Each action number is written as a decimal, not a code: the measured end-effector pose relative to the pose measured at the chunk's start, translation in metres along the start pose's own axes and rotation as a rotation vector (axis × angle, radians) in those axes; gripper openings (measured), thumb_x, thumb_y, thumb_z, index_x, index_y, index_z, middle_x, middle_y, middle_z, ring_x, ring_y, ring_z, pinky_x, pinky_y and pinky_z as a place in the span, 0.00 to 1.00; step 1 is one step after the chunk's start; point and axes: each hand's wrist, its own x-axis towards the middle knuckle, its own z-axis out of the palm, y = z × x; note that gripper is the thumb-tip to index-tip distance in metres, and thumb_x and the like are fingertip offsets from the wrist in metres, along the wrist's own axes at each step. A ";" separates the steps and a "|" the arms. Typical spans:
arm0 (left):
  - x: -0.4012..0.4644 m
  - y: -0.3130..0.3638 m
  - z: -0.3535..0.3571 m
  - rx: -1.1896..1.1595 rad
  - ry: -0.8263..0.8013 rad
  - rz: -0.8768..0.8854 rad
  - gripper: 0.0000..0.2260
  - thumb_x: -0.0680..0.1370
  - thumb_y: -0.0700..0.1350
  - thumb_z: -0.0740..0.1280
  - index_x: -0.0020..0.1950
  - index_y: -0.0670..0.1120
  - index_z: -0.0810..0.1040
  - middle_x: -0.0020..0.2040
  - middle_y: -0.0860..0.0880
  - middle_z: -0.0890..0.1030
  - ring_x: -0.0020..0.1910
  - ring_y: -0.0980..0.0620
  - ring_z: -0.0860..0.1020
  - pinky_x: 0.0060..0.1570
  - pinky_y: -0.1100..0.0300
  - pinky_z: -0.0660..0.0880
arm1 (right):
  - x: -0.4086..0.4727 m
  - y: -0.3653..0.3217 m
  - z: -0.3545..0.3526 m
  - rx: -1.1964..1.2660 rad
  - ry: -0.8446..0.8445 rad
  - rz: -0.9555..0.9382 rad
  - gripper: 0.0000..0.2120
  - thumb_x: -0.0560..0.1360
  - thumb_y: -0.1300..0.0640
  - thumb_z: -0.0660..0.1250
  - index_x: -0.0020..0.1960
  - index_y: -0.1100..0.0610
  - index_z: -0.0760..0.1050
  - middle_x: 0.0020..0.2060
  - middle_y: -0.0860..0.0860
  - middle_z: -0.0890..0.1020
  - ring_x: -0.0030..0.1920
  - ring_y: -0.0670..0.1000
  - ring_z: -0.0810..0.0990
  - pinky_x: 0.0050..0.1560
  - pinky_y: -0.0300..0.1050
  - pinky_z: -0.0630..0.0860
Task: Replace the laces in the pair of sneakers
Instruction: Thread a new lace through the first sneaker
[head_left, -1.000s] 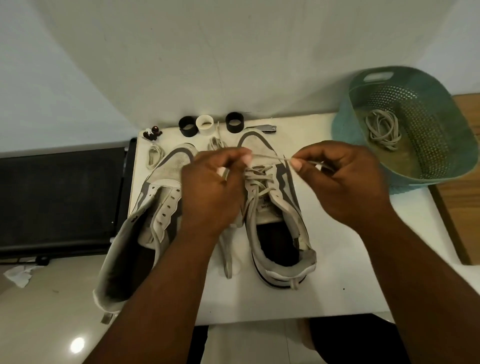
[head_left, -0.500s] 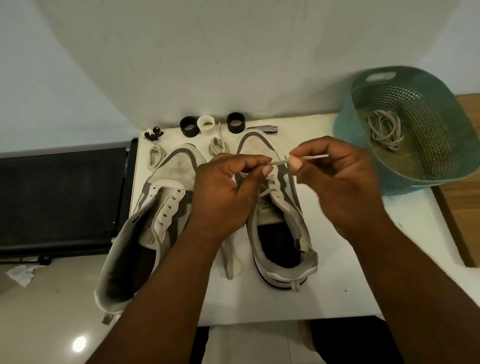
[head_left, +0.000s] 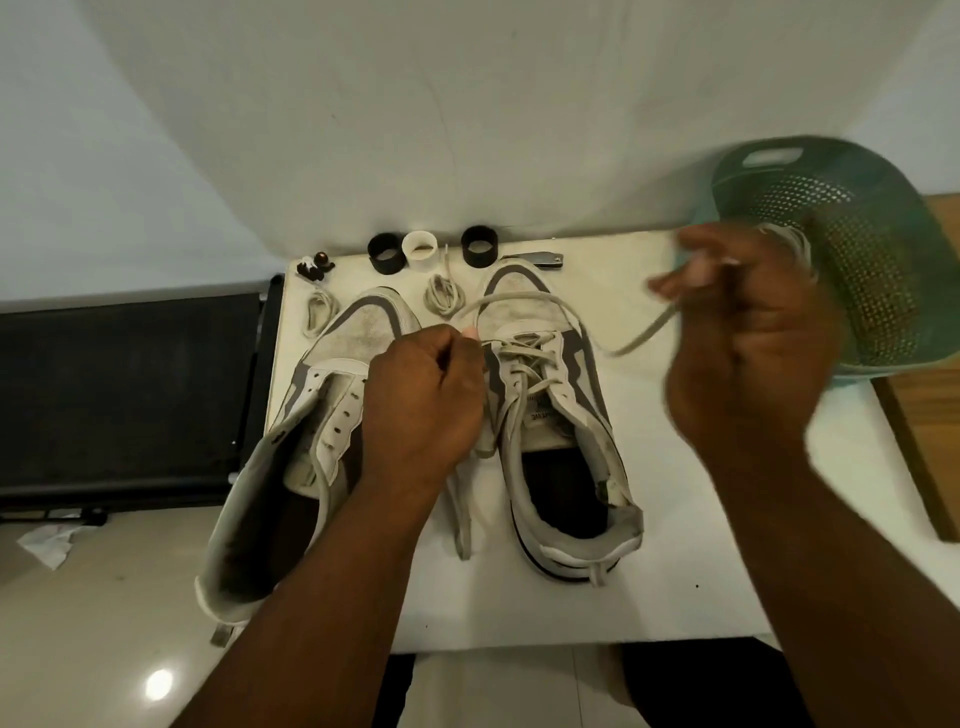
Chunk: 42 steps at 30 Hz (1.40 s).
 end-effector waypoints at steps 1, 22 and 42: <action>0.000 -0.001 0.000 0.053 -0.023 -0.023 0.13 0.80 0.53 0.64 0.39 0.50 0.82 0.32 0.55 0.82 0.32 0.56 0.80 0.36 0.56 0.77 | -0.005 -0.001 0.006 -0.035 -0.122 0.050 0.10 0.84 0.61 0.62 0.63 0.54 0.76 0.40 0.47 0.83 0.43 0.42 0.84 0.45 0.35 0.78; -0.015 0.008 0.002 -0.018 -0.226 0.289 0.16 0.74 0.62 0.70 0.58 0.57 0.85 0.49 0.58 0.81 0.50 0.58 0.80 0.48 0.57 0.79 | -0.006 0.002 0.015 -0.238 -0.551 0.059 0.06 0.79 0.51 0.67 0.51 0.50 0.82 0.43 0.43 0.83 0.41 0.41 0.80 0.40 0.26 0.71; -0.011 0.004 0.009 -0.476 -0.234 0.000 0.12 0.75 0.41 0.60 0.54 0.44 0.79 0.44 0.45 0.82 0.42 0.47 0.79 0.43 0.61 0.77 | -0.014 0.017 0.013 -0.071 -0.664 0.118 0.03 0.80 0.59 0.69 0.50 0.53 0.81 0.43 0.44 0.83 0.45 0.47 0.82 0.44 0.42 0.78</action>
